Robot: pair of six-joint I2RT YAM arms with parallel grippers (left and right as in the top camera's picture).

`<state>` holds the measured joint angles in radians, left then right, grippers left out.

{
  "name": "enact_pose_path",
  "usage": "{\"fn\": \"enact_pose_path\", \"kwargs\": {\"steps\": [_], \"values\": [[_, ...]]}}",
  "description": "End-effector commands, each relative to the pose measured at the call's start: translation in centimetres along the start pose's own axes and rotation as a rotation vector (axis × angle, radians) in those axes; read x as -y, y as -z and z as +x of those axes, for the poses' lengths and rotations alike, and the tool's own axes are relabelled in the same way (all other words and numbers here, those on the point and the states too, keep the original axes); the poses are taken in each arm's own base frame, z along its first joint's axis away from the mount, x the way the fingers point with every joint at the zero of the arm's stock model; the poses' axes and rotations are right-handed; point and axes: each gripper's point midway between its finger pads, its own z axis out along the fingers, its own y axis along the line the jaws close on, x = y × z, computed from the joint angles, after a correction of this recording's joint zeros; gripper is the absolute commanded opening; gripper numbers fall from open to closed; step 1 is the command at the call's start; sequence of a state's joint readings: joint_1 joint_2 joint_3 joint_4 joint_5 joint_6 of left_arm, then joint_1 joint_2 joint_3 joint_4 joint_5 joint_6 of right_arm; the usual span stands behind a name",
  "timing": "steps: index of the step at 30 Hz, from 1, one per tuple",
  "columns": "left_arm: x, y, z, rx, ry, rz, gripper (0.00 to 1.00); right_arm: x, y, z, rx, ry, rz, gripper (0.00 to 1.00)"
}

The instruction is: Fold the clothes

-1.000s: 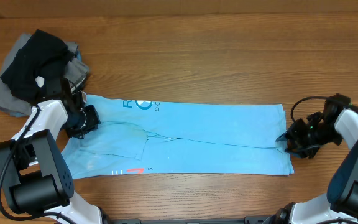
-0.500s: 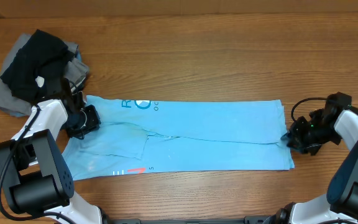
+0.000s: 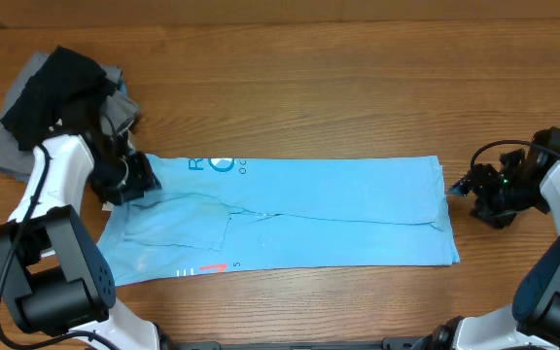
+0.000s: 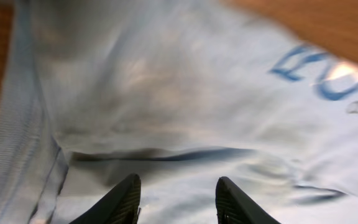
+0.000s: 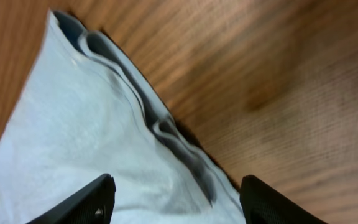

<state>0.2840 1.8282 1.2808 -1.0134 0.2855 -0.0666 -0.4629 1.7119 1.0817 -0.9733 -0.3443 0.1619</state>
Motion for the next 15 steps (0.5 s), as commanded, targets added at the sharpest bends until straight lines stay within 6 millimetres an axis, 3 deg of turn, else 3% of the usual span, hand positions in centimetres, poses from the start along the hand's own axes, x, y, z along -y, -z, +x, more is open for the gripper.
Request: {"fn": "enact_pose_path", "kwargs": {"steps": [1,7,10,12,15], "values": [[1.7,3.5,-1.9,0.077,-0.063,0.052,0.45,-0.9,0.4,-1.2,0.038,0.113,-0.040,0.68],[2.4,5.5,-2.6,0.098,-0.070,0.053,0.47,-3.1,0.5,-1.0,0.034,0.285,-0.189,0.74],[2.4,5.7,-2.8,0.104,-0.072,0.053,0.49,-1.8,0.7,-1.4,0.040,0.221,-0.157,0.86],[2.4,5.7,-2.7,0.101,-0.073,0.053,0.49,-0.9,0.9,-0.9,0.017,0.159,-0.142,0.84],[2.9,5.7,-2.6,0.097,-0.112,0.081,0.45,-1.2,1.0,0.4,-0.035,0.141,-0.172,0.80]]}}
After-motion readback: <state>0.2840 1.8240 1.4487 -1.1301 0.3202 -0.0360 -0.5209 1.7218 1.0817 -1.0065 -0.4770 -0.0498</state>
